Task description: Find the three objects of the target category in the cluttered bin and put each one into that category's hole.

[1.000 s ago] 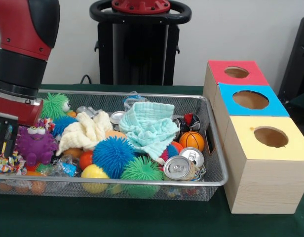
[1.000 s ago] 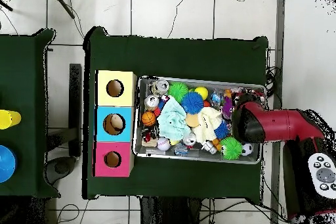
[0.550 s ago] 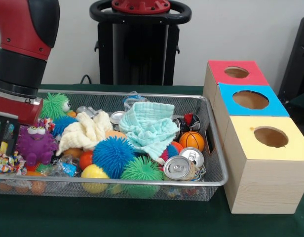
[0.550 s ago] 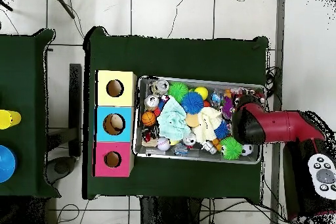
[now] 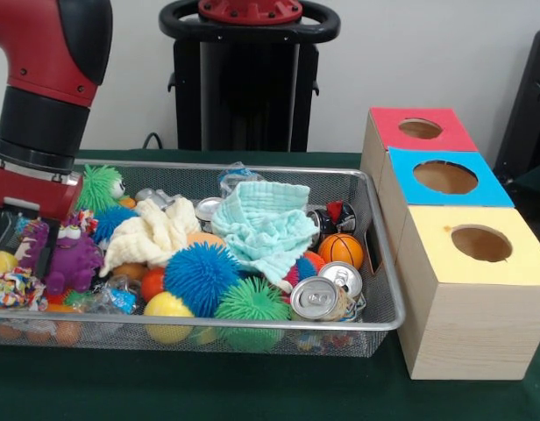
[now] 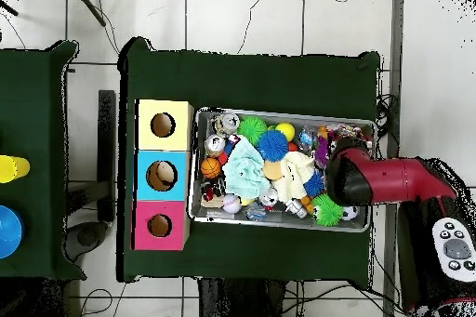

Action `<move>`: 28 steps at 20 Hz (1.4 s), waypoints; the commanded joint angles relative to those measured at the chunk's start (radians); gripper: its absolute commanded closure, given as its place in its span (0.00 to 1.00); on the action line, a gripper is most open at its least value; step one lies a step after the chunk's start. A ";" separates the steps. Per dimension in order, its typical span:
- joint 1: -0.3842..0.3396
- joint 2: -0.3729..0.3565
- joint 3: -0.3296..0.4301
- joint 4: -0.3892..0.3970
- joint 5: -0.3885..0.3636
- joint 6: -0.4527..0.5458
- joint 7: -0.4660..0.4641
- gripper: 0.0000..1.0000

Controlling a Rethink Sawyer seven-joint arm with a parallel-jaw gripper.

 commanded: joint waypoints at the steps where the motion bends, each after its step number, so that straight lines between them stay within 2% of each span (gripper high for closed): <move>1: 0.023 0.043 -0.016 0.058 -0.013 -0.057 0.082 0.00; 7: 0.066 0.045 -0.072 0.069 0.003 -0.094 0.139 0.00; 10: 0.062 0.054 -0.078 0.073 0.008 -0.115 0.135 0.00; 18: 0.001 0.129 -0.014 0.040 0.002 -0.164 0.084 0.00; 21: -0.049 0.152 0.040 0.044 0.020 -0.118 0.048 0.00; 28: -0.108 0.201 0.114 0.018 0.013 -0.080 -0.009 0.00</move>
